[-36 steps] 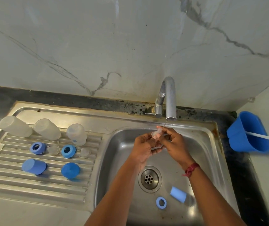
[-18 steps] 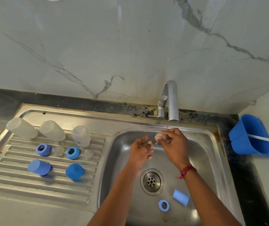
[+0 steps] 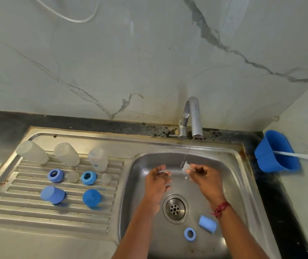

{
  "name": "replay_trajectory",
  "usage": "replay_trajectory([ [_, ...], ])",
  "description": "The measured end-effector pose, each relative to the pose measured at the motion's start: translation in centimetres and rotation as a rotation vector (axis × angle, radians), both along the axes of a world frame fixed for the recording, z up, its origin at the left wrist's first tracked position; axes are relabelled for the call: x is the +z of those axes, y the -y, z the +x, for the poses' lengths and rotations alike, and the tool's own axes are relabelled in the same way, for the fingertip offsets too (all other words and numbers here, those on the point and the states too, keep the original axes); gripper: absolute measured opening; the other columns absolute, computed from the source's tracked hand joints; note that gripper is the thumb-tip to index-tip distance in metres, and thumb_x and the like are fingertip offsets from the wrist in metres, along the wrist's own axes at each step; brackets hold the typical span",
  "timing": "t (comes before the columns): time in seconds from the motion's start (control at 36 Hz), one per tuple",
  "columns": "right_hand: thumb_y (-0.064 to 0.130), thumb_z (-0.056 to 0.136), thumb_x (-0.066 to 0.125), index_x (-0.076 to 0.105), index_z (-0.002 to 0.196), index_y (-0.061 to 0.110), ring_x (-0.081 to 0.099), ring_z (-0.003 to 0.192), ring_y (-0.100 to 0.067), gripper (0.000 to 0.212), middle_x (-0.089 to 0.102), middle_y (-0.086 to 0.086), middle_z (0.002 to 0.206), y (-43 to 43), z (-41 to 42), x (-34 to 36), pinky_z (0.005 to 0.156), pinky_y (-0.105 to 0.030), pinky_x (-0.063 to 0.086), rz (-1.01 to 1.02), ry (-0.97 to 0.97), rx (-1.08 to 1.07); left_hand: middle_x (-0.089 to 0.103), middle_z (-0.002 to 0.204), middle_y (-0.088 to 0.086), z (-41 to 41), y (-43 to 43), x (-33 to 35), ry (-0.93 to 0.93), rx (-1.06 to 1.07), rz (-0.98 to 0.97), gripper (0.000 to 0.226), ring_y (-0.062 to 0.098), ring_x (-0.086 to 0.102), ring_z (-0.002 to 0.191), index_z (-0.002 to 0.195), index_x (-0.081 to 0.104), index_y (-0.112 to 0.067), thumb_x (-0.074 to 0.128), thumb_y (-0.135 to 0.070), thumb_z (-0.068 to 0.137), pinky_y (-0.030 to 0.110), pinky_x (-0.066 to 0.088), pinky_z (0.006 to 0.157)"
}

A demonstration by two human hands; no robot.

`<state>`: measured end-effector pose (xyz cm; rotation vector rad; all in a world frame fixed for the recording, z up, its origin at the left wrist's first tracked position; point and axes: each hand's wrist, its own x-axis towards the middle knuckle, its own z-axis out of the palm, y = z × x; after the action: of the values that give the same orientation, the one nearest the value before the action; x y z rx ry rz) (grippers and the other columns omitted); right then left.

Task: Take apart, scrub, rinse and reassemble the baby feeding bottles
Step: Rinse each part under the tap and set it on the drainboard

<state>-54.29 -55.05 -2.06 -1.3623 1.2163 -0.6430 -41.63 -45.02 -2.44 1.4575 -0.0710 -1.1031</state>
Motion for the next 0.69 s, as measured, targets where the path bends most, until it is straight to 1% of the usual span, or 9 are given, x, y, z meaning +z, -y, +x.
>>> replay_trajectory([
  [0.08,0.002,0.075,0.082,0.073,0.080,0.016,0.067,0.068,-0.010,0.017,0.075,0.000,0.076,-1.5,-0.9,-0.3,0.064,-0.018,0.055,0.082,0.056,-0.065,0.068,0.095,0.006,-0.7,-0.9,0.3,0.014,-0.038,0.004,0.028,0.015,0.065,0.082,0.116,0.060,-0.014,0.057,0.002,0.093,0.028,0.051,0.072],
  [0.17,-0.003,0.076,0.080,0.072,0.080,0.010,0.069,0.069,-0.013,0.016,0.074,-0.005,0.077,-3.1,-1.4,-0.2,0.061,-0.017,0.054,0.151,0.147,-0.117,0.068,0.091,0.004,-1.5,-2.1,0.7,0.024,-0.062,0.000,0.030,0.013,0.065,0.079,0.115,0.063,-0.011,0.060,0.005,0.090,0.027,0.051,0.068],
  [0.25,-0.002,0.077,0.079,0.072,0.085,0.006,0.071,0.076,-0.021,0.014,0.075,-0.007,0.079,-4.6,-1.7,-0.3,0.072,-0.030,0.057,0.196,0.193,-0.116,0.070,0.095,0.005,-2.2,-3.4,1.0,0.027,-0.067,-0.001,0.031,0.016,0.066,0.083,0.110,0.064,-0.016,0.063,0.006,0.088,0.027,0.052,0.069],
  [0.33,-0.001,0.082,0.075,0.070,0.089,0.003,0.070,0.072,-0.023,0.010,0.073,-0.014,0.078,-5.9,-1.9,-0.2,0.076,-0.037,0.058,0.206,0.181,-0.090,0.070,0.095,0.004,-2.8,-4.7,1.5,0.042,-0.056,0.010,0.027,0.015,0.067,0.081,0.106,0.064,-0.018,0.063,0.004,0.089,0.029,0.052,0.071],
  [0.39,0.002,0.085,0.074,0.070,0.089,0.003,0.070,0.069,-0.021,0.006,0.072,-0.019,0.079,-6.6,-2.0,0.0,0.072,-0.036,0.060,0.190,0.150,-0.061,0.069,0.096,0.004,-3.0,-5.6,2.0,0.057,-0.050,0.017,0.025,0.013,0.066,0.080,0.107,0.063,-0.017,0.062,0.002,0.091,0.025,0.052,0.066],
  [0.47,0.007,0.086,0.074,0.072,0.091,0.004,0.069,0.068,-0.022,0.006,0.074,-0.017,0.079,-7.5,-1.9,0.5,0.065,-0.032,0.060,0.157,0.115,-0.006,0.068,0.100,0.005,-3.1,-7.1,2.7,0.077,-0.045,0.034,0.025,0.013,0.065,0.083,0.112,0.062,-0.015,0.061,0.000,0.092,0.020,0.050,0.062],
  [0.56,0.008,0.086,0.074,0.075,0.087,0.007,0.063,0.058,-0.014,0.002,0.073,-0.015,0.074,-8.2,-1.7,0.9,0.053,-0.021,0.054,0.075,0.049,0.023,0.070,0.106,0.007,-3.0,-8.5,3.1,0.107,-0.021,0.050,0.023,0.016,0.066,0.088,0.110,0.063,-0.019,0.062,-0.004,0.093,0.026,0.051,0.069],
  [0.61,0.009,0.085,0.075,0.075,0.088,0.009,0.063,0.060,-0.015,0.003,0.073,-0.011,0.074,-8.7,-1.2,1.1,0.057,-0.024,0.056,0.087,0.050,0.033,0.072,0.104,0.005,-2.8,-9.3,3.4,0.123,0.011,0.050,0.020,0.017,0.067,0.090,0.107,0.065,-0.022,0.064,-0.008,0.093,0.030,0.051,0.073],
  [0.69,0.013,0.081,0.079,0.076,0.087,0.018,0.072,0.075,-0.021,0.008,0.075,-0.004,0.083,-9.4,-0.1,1.1,0.065,-0.028,0.059,0.076,0.039,0.054,0.073,0.096,0.003,-2.0,-10.5,4.0,0.124,0.053,0.019,0.018,0.016,0.066,0.086,0.104,0.068,-0.022,0.064,-0.009,0.092,0.031,0.049,0.072],
])
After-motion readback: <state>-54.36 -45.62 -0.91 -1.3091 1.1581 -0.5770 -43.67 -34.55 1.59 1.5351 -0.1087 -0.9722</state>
